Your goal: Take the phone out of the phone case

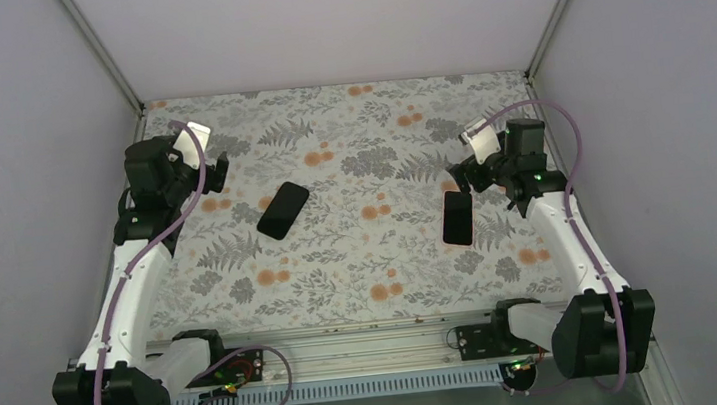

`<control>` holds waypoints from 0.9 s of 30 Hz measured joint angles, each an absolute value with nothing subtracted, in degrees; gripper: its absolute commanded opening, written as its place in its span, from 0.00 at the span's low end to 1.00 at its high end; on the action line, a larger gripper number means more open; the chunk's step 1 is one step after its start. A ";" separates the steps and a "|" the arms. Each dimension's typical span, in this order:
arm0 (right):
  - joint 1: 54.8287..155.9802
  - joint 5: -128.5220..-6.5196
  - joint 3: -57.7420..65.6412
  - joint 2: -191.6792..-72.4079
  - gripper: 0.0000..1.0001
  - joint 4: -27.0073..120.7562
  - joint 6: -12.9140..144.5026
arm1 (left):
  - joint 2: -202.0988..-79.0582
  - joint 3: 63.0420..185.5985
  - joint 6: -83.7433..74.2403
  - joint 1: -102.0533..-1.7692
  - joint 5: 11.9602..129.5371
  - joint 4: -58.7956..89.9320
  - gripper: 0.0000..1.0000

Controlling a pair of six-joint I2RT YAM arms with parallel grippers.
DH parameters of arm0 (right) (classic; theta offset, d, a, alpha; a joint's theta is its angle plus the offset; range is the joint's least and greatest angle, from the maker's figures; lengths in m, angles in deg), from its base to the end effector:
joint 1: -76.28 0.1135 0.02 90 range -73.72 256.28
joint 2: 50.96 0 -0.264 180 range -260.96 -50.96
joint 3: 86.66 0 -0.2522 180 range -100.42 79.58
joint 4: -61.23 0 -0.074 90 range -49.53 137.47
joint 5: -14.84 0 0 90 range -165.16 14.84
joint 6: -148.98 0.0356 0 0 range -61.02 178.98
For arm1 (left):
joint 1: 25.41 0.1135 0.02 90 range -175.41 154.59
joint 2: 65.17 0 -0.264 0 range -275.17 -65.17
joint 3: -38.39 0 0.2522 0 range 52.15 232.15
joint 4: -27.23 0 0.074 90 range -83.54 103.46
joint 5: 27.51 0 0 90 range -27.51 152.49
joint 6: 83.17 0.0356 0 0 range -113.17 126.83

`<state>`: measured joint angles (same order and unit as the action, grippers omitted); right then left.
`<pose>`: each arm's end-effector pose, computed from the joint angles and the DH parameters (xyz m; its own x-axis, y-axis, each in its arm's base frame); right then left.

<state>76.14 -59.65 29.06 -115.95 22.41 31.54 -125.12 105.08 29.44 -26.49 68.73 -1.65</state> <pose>0.2441 0.0089 0.2807 -0.4709 -0.4429 -0.7629 -0.4743 0.8563 -0.2044 0.2395 -0.0084 0.3304 -0.3019 0.3879 -0.8708 0.2551 0.9130 0.3183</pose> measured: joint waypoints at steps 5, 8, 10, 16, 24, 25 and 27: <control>76.14 -59.65 28.56 -116.28 1.00 22.24 31.56 | -125.12 105.08 29.77 -26.47 68.73 -1.63 1.00; 76.14 -59.85 28.56 -116.41 1.00 22.21 31.54 | -125.16 105.08 29.85 -26.49 68.73 -1.65 1.00; 76.14 -60.00 28.56 -116.61 1.00 22.21 31.54 | -125.16 105.08 30.09 -26.49 68.71 -1.65 1.00; 76.14 -62.30 28.45 -117.38 1.00 21.91 31.39 | -125.16 105.08 30.60 -26.49 68.71 -1.67 1.00; 74.93 -79.35 27.31 -125.05 0.06 14.41 27.56 | -125.14 105.06 32.15 -26.49 68.31 -1.72 1.00; 74.65 -80.51 27.71 -125.24 0.04 13.65 27.04 | -125.14 104.95 32.28 -26.49 68.29 -1.67 1.00; 74.43 -82.71 29.17 -125.29 0.03 11.11 26.84 | -125.14 104.55 32.54 -26.47 68.29 -1.67 1.00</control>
<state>74.43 -82.71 29.17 -125.29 11.11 26.84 -125.14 104.55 32.54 -26.47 68.29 -1.67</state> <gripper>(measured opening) 0.080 0.999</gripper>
